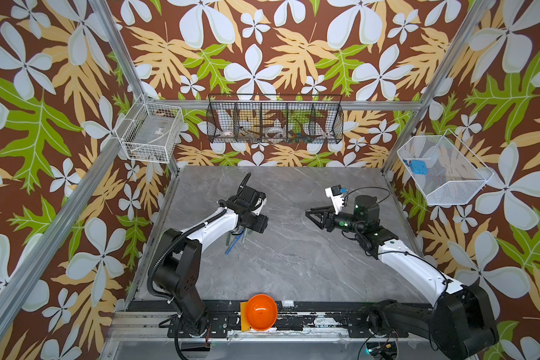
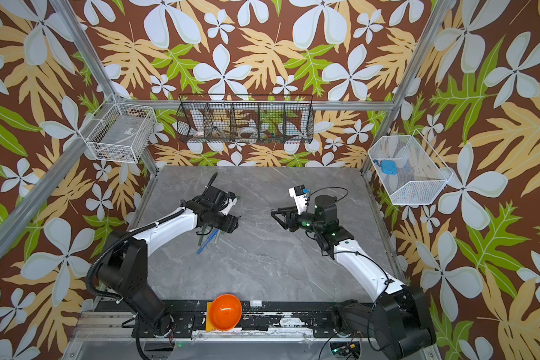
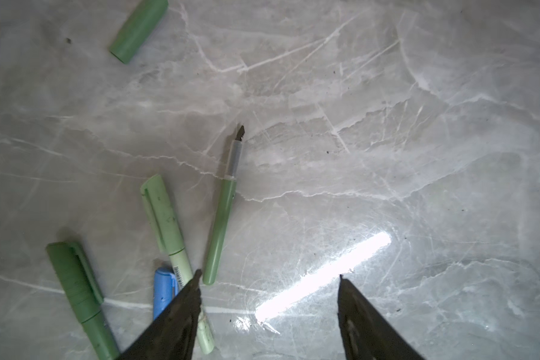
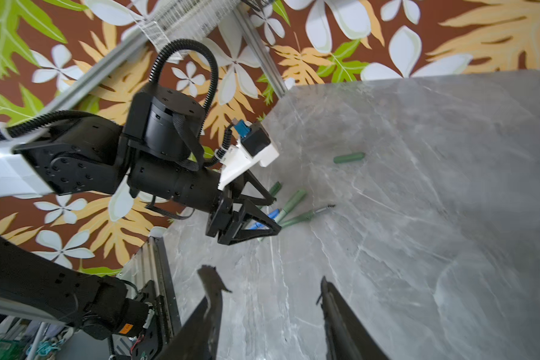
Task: Insert the pens into the pen caps
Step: 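Grasp the uncapped green fountain pen on the table with the left gripper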
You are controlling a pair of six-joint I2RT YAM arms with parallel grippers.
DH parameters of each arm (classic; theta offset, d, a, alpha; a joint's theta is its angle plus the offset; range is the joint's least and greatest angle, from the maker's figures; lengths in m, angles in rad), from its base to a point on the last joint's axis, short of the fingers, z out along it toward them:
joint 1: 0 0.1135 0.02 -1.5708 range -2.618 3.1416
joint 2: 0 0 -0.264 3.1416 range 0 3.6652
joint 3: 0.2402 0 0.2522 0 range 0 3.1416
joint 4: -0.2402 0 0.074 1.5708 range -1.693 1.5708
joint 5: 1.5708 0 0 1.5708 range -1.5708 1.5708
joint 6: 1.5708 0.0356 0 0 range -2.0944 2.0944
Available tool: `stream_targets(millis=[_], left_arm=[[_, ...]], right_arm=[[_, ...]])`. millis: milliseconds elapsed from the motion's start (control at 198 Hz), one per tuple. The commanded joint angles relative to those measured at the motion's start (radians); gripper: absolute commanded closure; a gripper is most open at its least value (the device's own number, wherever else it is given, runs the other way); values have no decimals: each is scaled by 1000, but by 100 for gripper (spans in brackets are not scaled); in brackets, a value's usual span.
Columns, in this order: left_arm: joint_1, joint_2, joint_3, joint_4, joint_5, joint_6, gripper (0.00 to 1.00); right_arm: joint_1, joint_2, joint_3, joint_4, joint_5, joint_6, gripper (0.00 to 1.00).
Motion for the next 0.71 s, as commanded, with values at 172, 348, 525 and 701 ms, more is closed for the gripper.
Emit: stream_targets(millis=[172,348,525,701], left_arm=[[-3,77,-3,40,-21,43,33],[-3,118,16,34,-28,54,33],[-3,135,7,39,-35,51,36],[-3,142,7,53,-108,34,38]], right_arm=[[8,-39,-57,-92,325,55,38],[14,-31,-68,-97,325,68,38],[26,-30,-89,-50,335,101,38],[27,-11,-94,-20,329,121,38]])
